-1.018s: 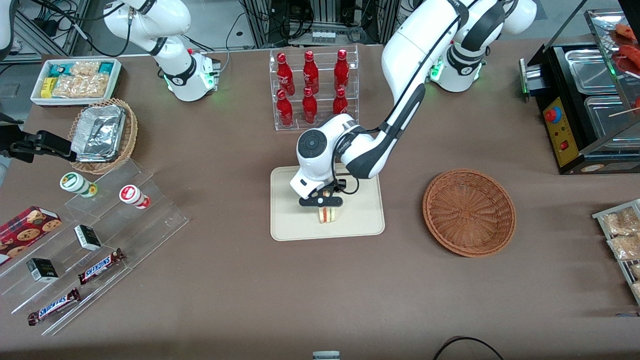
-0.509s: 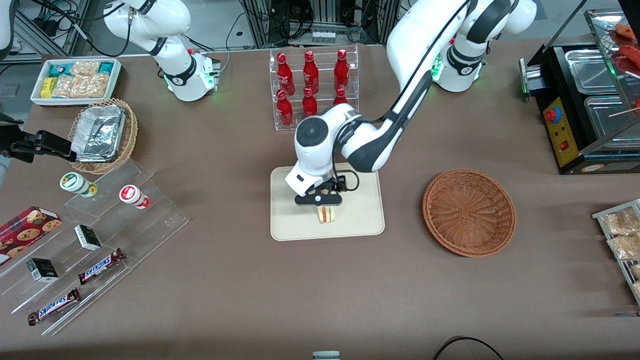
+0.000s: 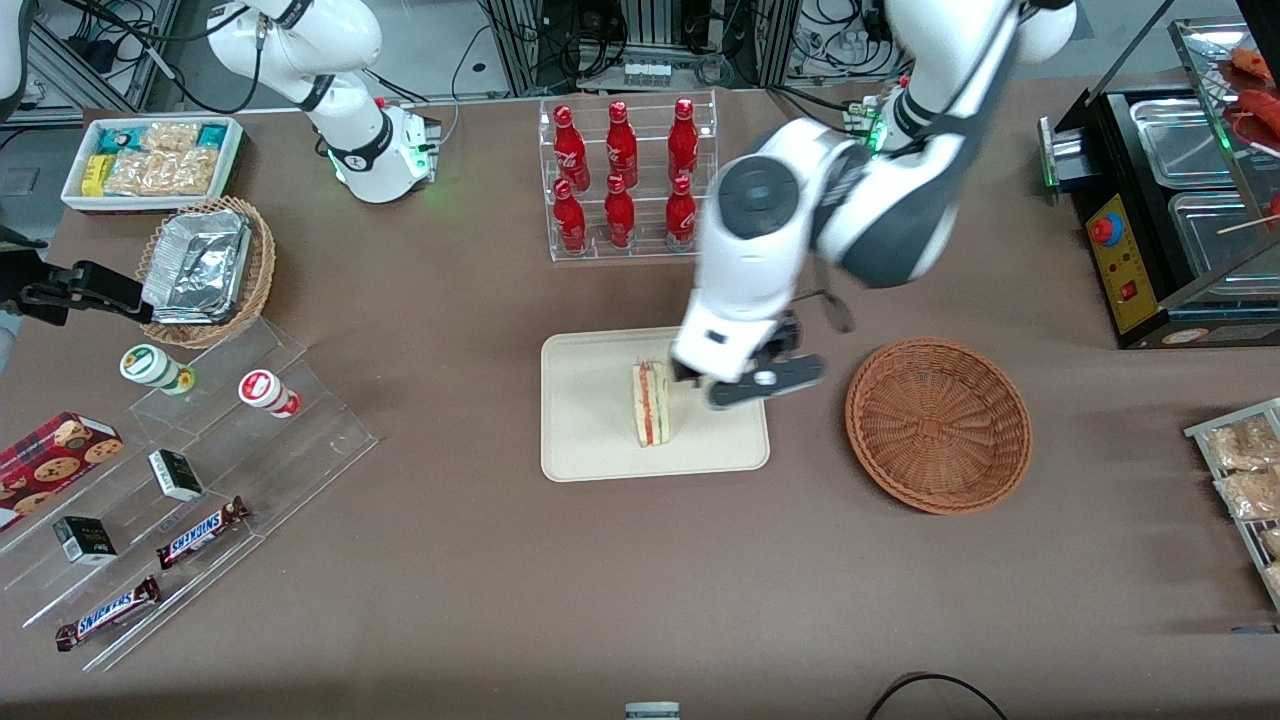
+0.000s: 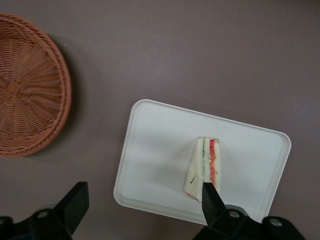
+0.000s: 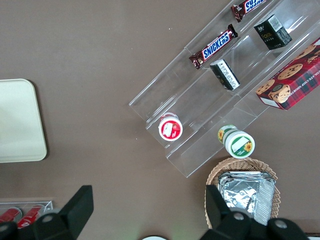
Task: Place sandwich from basket to tray
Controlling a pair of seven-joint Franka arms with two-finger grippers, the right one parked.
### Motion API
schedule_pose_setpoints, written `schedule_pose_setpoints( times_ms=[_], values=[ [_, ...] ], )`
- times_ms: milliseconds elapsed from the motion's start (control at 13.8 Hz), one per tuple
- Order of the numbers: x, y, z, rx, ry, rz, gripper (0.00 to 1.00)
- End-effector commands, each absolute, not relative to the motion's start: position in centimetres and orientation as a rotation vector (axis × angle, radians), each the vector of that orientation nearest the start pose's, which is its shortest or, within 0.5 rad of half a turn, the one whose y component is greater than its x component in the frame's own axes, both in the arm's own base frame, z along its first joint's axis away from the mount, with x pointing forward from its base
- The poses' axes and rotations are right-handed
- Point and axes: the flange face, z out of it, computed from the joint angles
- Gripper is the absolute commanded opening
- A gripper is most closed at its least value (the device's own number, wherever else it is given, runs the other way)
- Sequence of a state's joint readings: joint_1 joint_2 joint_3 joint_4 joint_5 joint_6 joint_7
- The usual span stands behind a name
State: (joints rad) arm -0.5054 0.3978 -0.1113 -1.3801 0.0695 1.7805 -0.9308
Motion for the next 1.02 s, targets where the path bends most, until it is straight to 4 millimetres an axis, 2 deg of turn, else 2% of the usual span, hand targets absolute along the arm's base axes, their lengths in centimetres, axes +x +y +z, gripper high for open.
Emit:
schedule_pose_setpoints(
  times_ms=[0, 291, 436, 509, 582, 655, 800, 945],
  values=[
    [56.4, -30.7, 52.5, -3.088, -0.487, 0.019, 1.00],
    [57.2, -20.4, 57.0, -3.093, -0.395, 0.090, 1.00],
    [56.8, -16.5, 58.8, -3.093, -0.344, 0.128, 1.00],
    [56.8, -13.6, 59.8, -3.101, -0.311, 0.128, 1.00],
    [56.5, -11.6, 60.5, -3.114, -0.252, 0.150, 1.00],
    [56.1, -9.8, 61.2, -3.121, -0.215, 0.164, 1.00],
    [55.1, -8.3, 62.1, -3.115, -0.187, 0.143, 1.00],
    [54.0, -6.0, 62.7, -3.118, -0.142, 0.139, 1.00]
  ],
)
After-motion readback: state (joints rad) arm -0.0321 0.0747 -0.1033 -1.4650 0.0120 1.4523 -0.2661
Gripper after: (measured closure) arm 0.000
